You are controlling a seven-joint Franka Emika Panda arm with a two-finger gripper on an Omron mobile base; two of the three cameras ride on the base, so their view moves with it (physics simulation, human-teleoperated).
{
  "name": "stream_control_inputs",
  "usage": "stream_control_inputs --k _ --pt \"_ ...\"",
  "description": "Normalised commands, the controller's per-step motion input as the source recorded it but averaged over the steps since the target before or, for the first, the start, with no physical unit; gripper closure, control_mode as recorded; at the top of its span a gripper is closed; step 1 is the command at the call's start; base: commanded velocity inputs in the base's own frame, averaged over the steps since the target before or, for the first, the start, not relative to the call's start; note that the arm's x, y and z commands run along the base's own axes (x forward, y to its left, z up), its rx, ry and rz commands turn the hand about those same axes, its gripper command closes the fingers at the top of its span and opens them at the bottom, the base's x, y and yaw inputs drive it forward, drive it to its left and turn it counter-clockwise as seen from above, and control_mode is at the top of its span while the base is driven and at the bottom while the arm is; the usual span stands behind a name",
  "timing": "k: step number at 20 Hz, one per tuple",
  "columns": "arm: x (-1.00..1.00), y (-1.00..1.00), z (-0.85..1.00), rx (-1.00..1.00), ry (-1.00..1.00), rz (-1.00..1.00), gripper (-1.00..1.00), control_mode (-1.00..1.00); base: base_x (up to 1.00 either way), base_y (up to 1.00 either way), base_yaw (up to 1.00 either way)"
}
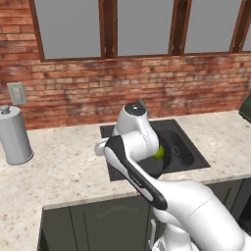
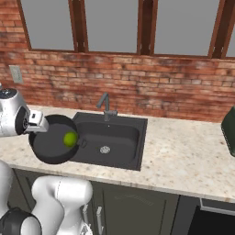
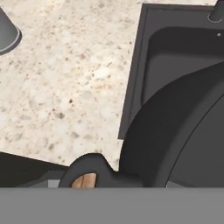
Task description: Dump the lime from the pot into the sink. Then turn on the water and wash the lime. Then turn off the water and put the lime back in the pot.
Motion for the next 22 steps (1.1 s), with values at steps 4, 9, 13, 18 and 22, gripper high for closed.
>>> stream_control_inputs --k 4,9,13,18,22 --pt "0.21 0.60 0.02 0.00 -0.01 0.04 1.00 -1.00 0.00 0.00 0.00" --pt "0.47 0.42 0.19 0.01 -0.04 0.03 1.00 -1.00 0.00 0.00 0.00" --pt "0.67 0.19 0.35 0.03 -0.06 0.02 1.00 -1.00 0.00 0.00 0.00" --pt "0.77 0.01 0.37 0.06 -0.02 0.01 1.00 -1.00 0.00 0.00 0.00" --pt "0.69 0.00 0.30 0.12 0.00 0.02 1.00 -1.00 0.00 0.00 0.00"
